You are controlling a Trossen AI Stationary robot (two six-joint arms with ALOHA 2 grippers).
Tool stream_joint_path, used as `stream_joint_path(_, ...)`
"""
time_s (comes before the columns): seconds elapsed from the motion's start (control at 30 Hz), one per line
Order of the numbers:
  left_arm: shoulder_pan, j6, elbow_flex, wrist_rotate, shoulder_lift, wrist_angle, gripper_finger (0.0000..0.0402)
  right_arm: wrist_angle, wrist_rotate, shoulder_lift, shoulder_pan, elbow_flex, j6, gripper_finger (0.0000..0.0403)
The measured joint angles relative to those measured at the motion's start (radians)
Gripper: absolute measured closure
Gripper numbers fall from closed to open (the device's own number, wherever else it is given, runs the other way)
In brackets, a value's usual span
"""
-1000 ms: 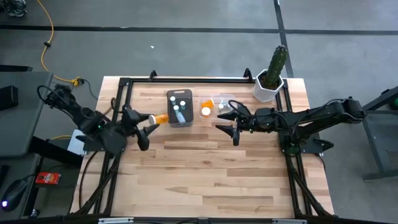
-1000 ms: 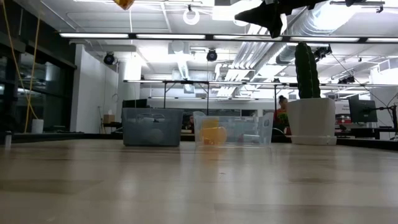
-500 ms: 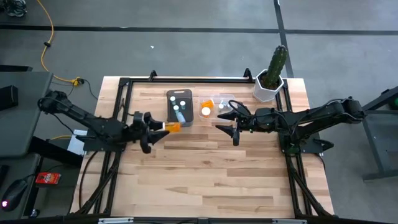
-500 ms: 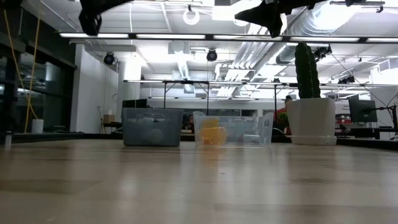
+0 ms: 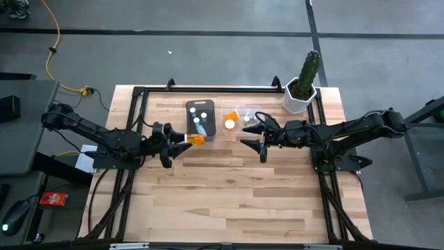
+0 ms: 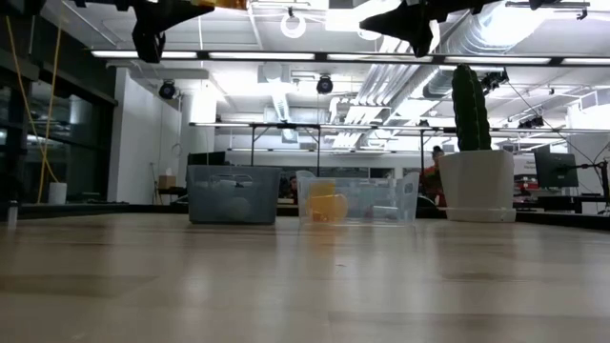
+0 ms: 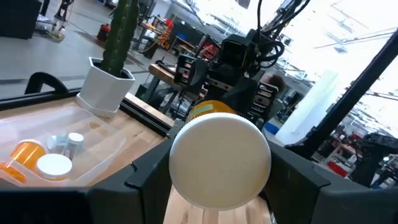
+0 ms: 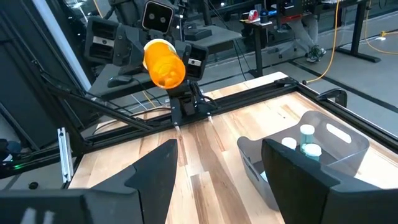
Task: Pick and place medicine bottles into bin by pill shape (circle, oval)
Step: Put the orange capsule bottle into the transparent bin
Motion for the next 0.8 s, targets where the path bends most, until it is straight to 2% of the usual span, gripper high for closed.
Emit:
stream_joint_path(0.1,0.029,-0.022,0.019,-0.022,0.012,-0.045,0.0200,0.039,0.000,0.000,0.000,0.000,0.000,0.0176)
stream_joint_path(0.2,0.098,-0.006,0.092,-0.011,0.055,-0.173,0.0200,0.104,0.000,0.000,0.000,0.000,0.000,0.0176)
stream_joint_path(0.33,0.247,0.041,0.240,0.116,0.164,-0.343,0.0200,0.187,0.000,0.000,0.000,0.000,-0.017,0.0176)
stream_joint_path(0.47,0.388,0.118,0.402,0.302,0.338,-0.450,0.0200,0.240,0.000,0.000,0.000,0.000,-0.053,0.0176)
stream_joint_path(0.6,0.463,0.229,0.563,0.434,0.542,-0.501,0.0200,0.258,0.000,0.000,0.000,0.000,-0.053,0.0176)
stream_joint_path(0.8,0.499,0.365,0.803,0.454,0.834,-0.649,0.0200,0.255,0.000,0.000,0.000,0.000,-0.052,0.0176)
